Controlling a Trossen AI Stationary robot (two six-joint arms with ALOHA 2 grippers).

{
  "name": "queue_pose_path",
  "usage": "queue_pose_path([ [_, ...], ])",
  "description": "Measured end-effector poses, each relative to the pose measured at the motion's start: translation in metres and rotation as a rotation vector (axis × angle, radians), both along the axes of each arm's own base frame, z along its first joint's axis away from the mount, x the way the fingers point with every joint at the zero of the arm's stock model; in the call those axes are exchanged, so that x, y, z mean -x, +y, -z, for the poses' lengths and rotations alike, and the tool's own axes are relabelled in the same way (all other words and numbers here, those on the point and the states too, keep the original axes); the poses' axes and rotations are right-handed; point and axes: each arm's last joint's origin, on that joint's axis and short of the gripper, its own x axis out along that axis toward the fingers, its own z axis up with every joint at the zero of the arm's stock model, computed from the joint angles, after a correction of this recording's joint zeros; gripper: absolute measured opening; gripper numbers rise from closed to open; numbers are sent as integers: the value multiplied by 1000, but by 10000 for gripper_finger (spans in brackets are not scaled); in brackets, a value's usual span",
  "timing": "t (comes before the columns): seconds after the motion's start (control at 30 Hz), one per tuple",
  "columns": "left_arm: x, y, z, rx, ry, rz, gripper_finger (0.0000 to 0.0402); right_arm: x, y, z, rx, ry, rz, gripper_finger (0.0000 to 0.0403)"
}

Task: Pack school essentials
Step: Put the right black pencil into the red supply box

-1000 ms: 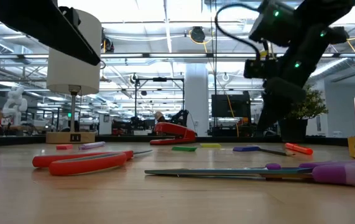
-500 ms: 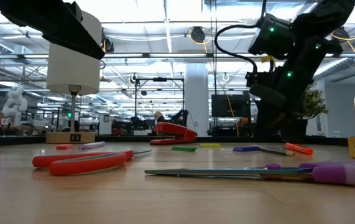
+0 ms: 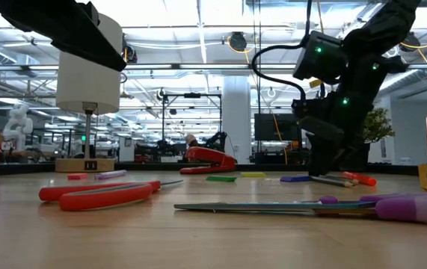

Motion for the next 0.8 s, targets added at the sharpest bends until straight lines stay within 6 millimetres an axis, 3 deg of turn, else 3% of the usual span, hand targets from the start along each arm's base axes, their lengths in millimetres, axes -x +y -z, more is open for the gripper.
queue_pose_path([
  [0.23, 0, 0, 0, -1, 0, 0, 184, 0, -5, 0, 1, -8, 28, 64],
  [0.43, 0, 0, 0, -1, 0, 0, 184, -1, -6, 0, 33, -13, 22, 16],
  [0.8, 0, 0, 0, -11, -7, -7, 184, -7, -9, -2, 96, -62, -29, 6],
])
